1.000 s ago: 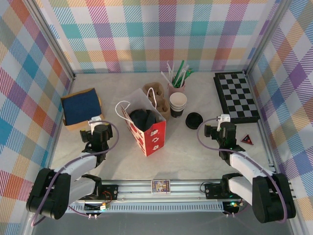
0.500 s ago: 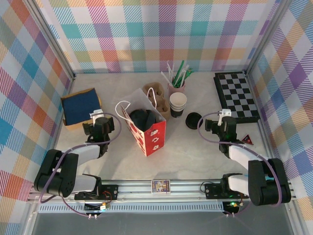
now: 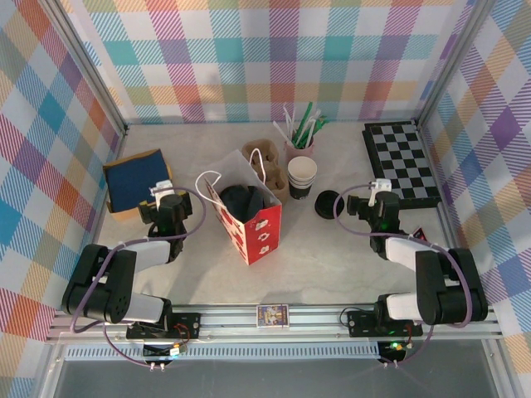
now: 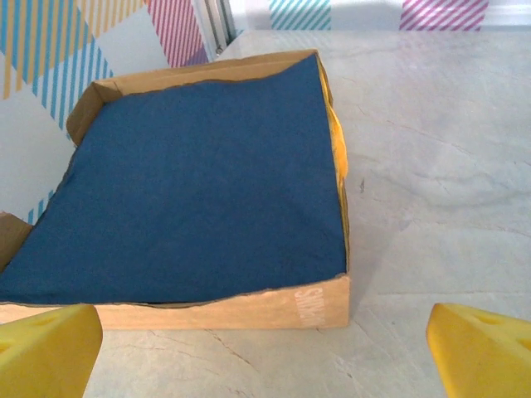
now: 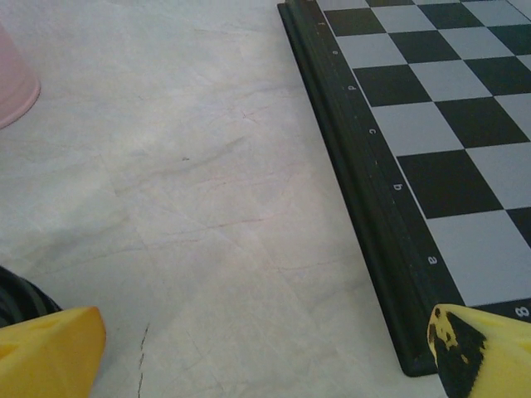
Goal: Pack the takeout coffee
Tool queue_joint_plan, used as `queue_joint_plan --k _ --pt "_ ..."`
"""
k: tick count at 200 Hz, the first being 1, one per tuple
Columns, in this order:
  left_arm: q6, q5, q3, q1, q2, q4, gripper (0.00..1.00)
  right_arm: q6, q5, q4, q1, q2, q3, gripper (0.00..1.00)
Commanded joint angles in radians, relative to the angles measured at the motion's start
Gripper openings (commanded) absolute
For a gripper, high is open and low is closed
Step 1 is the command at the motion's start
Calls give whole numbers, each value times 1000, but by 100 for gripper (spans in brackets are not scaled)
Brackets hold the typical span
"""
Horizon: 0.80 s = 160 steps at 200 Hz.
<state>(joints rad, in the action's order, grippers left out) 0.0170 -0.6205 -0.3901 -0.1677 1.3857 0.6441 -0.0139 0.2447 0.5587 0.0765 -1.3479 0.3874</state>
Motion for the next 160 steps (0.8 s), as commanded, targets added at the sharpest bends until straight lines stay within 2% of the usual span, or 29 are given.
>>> queue_joint_plan --k 1,23,46,81,160 --pt "9 -24 -3 26 4 61 100 -16 16 64 -17 -20 34 99" --pt "4 -26 -1 47 9 78 100 -38 22 111 -19 -32 31 99" --pt "-65 -95 -1 79 -7 45 100 -57 42 166 -21 -69 22 100" --pt "-40 -42 23 80 -18 81 100 -58 34 207 -20 -118 28 100" --pt "-9 84 129 80 -86 212 100 -49 16 281 -20 -102 -21 100"
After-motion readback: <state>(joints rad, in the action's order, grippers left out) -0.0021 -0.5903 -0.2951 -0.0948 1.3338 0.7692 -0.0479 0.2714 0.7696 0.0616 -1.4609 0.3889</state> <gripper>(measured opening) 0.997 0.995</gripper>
